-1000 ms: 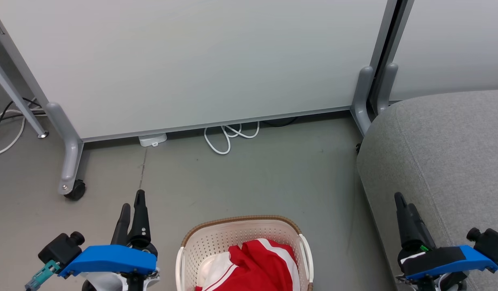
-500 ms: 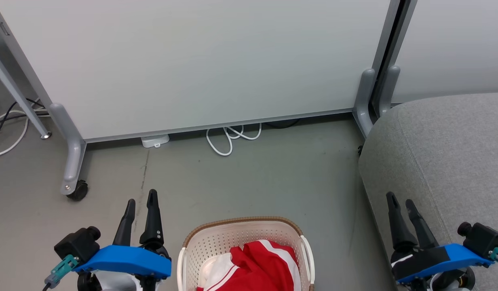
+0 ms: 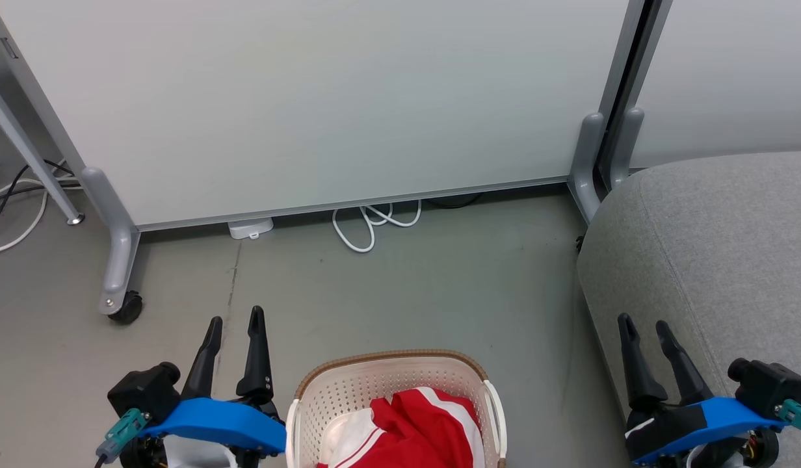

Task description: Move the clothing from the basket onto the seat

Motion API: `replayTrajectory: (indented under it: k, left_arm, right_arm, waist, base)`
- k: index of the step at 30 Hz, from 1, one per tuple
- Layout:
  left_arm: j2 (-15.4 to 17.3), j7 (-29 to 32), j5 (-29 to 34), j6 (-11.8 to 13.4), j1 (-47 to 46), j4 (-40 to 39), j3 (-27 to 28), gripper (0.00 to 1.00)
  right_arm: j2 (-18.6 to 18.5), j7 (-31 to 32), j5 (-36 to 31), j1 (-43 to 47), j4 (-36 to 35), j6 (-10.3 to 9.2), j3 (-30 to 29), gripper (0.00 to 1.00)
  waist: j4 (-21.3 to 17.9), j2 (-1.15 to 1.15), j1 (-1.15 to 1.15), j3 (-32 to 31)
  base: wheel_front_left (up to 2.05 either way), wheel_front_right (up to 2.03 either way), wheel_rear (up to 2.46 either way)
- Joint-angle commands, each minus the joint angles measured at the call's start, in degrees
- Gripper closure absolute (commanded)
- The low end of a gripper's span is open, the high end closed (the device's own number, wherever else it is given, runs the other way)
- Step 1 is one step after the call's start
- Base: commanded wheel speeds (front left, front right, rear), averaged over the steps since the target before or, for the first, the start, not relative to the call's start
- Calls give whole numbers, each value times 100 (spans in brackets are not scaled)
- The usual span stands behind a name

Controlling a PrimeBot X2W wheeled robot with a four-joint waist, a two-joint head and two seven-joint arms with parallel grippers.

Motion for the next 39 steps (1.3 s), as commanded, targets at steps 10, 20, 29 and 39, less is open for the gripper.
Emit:
replayTrajectory:
  k: [10,20,29,39]
  left_arm:
    - [29,-181,591,-25,-118,80,-57,0]
    - [26,-307,1007,-16,-116,213,-80,0]
    - [23,-418,1289,-11,-120,306,-99,0]
    - [23,-529,1650,2,-127,370,-135,0]
  right_arm:
    - [-51,-116,-635,26,-114,11,-1,0]
    - [-56,-176,-1176,79,-138,12,-22,0]
    - [-58,-209,-1609,121,-172,13,-40,0]
    - [-61,-288,-2036,141,-204,15,-40,0]
  waist:
    - [8,0,0,-27]
    - [24,0,0,-40]
    - [14,0,0,-68]
    - [19,0,0,-86]
  base:
    - [0,0,0]
    - [0,0,0]
    - [0,0,0]
    - [0,0,0]
